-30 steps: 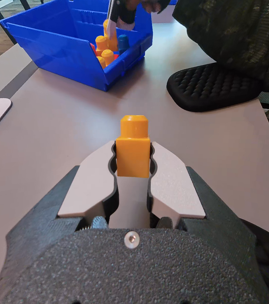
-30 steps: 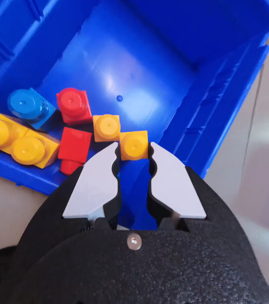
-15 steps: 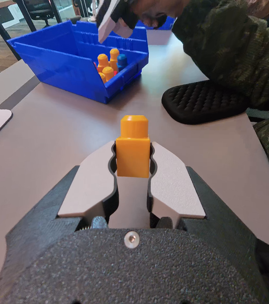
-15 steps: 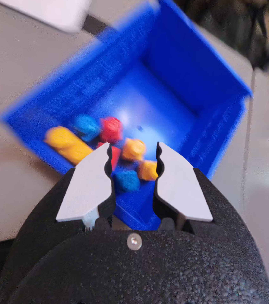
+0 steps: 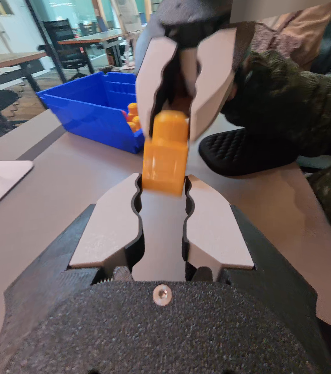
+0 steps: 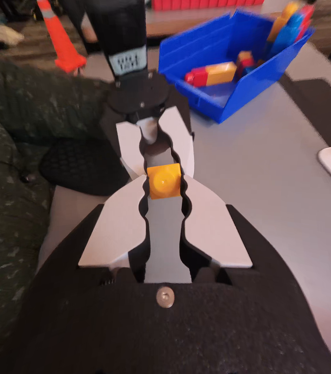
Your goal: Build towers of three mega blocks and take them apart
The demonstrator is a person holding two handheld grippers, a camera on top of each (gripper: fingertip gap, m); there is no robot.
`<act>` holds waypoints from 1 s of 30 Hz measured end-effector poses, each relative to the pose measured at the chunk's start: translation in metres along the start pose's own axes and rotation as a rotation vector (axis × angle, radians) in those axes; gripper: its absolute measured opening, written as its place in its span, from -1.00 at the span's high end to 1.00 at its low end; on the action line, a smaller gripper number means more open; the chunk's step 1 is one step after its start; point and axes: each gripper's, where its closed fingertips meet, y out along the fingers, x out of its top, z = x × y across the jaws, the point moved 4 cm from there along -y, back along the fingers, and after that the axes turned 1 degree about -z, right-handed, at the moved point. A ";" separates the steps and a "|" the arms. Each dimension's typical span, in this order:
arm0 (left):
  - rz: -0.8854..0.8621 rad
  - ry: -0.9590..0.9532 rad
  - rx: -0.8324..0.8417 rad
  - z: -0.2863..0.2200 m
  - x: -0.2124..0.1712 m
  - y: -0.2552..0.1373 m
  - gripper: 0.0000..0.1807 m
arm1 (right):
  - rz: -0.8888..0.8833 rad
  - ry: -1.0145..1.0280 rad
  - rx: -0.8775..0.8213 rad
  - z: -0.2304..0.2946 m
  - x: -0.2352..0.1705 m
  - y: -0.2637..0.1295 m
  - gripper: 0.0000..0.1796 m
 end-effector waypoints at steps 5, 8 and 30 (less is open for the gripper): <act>-0.028 -0.067 0.108 0.023 -0.003 -0.008 0.67 | -0.299 0.061 -0.481 -0.069 0.035 -0.093 0.67; -0.006 -0.054 0.184 0.031 -0.005 -0.013 1.00 | -0.230 0.134 -0.931 -0.131 0.009 -0.159 0.67; -0.057 -0.059 0.511 0.071 0.000 -0.044 1.00 | 0.391 0.577 -0.774 -0.215 -0.136 -0.128 0.49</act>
